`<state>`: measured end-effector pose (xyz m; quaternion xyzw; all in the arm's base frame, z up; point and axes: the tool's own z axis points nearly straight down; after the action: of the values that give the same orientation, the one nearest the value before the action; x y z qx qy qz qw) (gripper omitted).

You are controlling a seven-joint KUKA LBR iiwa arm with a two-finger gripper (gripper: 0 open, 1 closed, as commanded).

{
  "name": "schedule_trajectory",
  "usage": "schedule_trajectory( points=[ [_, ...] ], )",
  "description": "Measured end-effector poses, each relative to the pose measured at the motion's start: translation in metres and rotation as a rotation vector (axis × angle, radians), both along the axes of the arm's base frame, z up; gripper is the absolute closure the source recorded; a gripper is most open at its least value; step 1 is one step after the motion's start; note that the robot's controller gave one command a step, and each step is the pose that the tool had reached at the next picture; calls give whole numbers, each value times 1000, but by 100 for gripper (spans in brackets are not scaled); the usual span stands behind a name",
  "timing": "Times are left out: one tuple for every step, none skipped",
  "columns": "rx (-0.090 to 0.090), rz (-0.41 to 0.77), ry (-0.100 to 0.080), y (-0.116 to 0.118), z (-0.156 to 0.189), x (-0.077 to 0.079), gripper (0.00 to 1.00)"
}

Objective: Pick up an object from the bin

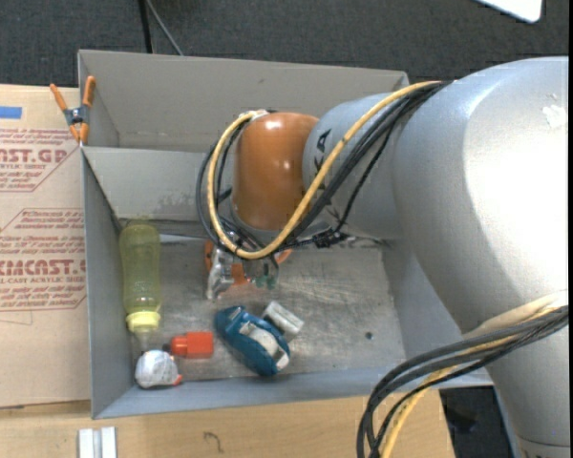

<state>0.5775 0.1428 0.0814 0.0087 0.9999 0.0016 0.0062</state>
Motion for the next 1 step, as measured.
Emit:
schedule_trajectory(
  points=[
    [1, 4, 2, 0, 0, 1, 100]
  ],
)
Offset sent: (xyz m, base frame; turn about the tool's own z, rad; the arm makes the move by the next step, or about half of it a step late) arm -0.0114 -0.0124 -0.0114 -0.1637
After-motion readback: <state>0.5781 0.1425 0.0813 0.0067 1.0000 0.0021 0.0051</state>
